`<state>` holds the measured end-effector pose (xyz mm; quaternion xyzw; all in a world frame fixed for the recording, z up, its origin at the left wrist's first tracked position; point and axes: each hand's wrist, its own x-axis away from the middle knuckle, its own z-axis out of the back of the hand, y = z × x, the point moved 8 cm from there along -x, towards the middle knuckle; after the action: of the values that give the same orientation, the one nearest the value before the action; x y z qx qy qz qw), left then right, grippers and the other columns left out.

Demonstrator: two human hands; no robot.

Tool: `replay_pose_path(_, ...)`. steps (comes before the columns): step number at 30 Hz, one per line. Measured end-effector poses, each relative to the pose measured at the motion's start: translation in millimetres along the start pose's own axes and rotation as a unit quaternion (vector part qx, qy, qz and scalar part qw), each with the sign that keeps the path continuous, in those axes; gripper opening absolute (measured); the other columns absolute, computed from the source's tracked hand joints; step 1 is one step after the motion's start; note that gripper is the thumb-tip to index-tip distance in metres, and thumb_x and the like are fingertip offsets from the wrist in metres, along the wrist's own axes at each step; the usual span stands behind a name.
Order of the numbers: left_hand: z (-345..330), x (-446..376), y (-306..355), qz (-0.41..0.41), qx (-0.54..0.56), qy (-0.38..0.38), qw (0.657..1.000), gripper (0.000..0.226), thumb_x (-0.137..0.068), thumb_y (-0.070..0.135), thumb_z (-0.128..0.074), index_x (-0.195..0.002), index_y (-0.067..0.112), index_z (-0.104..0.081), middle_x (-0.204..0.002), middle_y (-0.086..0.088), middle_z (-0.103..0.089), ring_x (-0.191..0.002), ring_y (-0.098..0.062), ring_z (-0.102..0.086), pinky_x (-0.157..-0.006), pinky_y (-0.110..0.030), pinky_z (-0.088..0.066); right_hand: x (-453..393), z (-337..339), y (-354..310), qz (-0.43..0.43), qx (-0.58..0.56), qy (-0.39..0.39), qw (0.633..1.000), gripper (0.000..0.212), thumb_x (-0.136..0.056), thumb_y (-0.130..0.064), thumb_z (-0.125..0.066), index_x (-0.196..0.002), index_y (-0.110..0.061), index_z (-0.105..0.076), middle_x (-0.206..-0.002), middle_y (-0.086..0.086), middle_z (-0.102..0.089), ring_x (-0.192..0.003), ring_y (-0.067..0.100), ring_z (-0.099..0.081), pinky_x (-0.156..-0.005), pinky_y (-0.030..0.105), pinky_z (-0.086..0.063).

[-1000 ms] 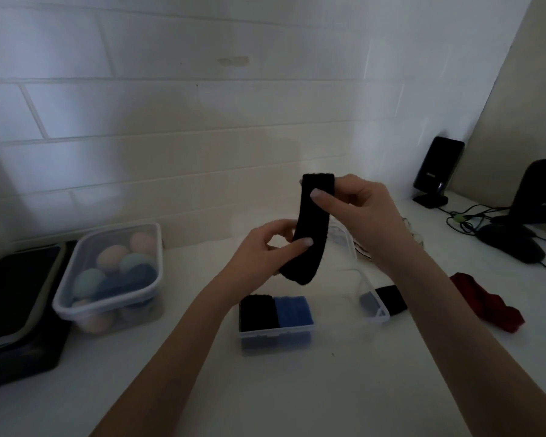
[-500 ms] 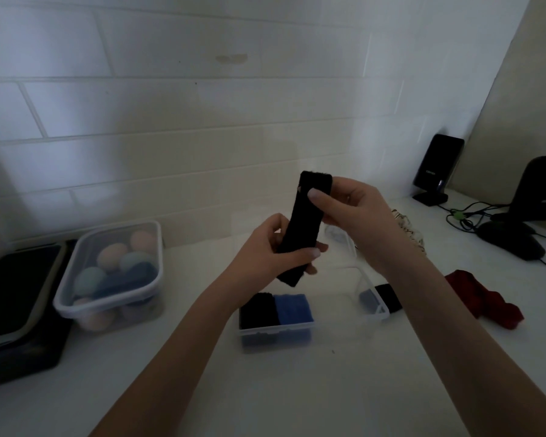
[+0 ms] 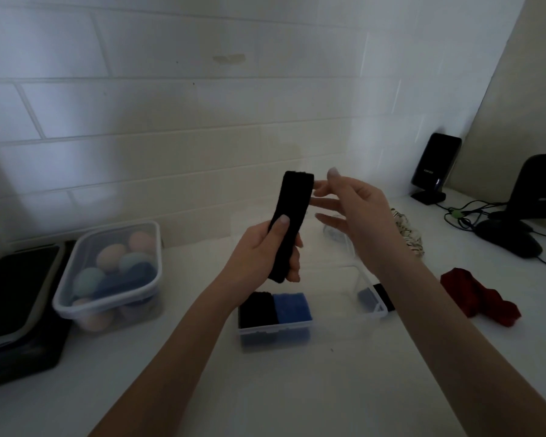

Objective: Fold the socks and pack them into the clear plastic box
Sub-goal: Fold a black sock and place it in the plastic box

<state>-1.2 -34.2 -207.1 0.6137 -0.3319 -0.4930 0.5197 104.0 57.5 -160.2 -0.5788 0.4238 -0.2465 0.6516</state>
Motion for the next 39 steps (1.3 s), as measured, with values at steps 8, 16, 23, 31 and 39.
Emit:
replay_pose_path(8,2,-1,3,-0.029,-0.027,0.012,0.999,0.043,-0.096,0.042,-0.036,-0.072,0.009,-0.048,-0.04,0.003,-0.049,-0.03,-0.011,-0.04,-0.035,-0.019,-0.034,17,-41,26,-0.095,0.098,-0.172,0.976,0.031,-0.081,-0.044,-0.064,-0.098,-0.018,-0.07,-0.094,0.006,-0.075,-0.094,0.025,-0.069,-0.091,0.034,-0.054)
replay_pose_path(16,21,-5,10,-0.103,-0.147,0.109,0.978,0.014,-0.086,0.022,-0.064,-0.084,0.035,-0.059,-0.08,0.012,-0.068,-0.076,-0.008,-0.065,-0.072,-0.024,-0.051,12,-32,9,-0.015,0.069,-0.129,0.989,0.024,-0.087,-0.031,-0.061,-0.102,-0.016,-0.073,-0.093,-0.001,-0.074,-0.081,0.006,-0.064,-0.075,0.02,-0.05)
replay_pose_path(23,46,0,13,-0.096,-0.105,0.213,0.967,0.026,-0.077,0.012,-0.071,-0.071,0.017,-0.046,-0.052,0.006,-0.056,-0.046,-0.006,-0.051,-0.046,-0.015,-0.04,18,-43,-6,0.1,0.137,-0.158,0.973,0.021,-0.084,-0.013,-0.066,-0.104,-0.016,-0.07,-0.114,0.01,-0.066,-0.088,0.01,-0.063,-0.076,0.017,-0.047)
replay_pose_path(31,39,-11,-12,0.063,0.277,0.111,0.952,0.034,-0.091,0.017,-0.047,-0.119,0.002,-0.057,-0.099,-0.011,-0.07,-0.074,-0.018,-0.069,-0.057,-0.027,-0.055,32,-54,-16,0.291,0.339,-0.161,0.88,0.035,-0.076,-0.003,-0.07,-0.106,-0.02,-0.07,-0.116,-0.005,-0.062,-0.109,0.011,-0.055,-0.091,0.017,-0.042)
replay_pose_path(39,58,-8,-10,-0.002,0.208,0.182,0.961,0.048,-0.081,0.011,-0.068,-0.124,0.007,-0.048,-0.086,-0.006,-0.076,-0.08,-0.018,-0.072,-0.065,-0.023,-0.056,27,-50,-8,0.202,0.223,-0.161,0.94,0.034,-0.076,0.002,-0.052,-0.096,-0.017,-0.073,-0.11,-0.006,-0.068,-0.106,0.003,-0.06,-0.091,0.02,-0.048)
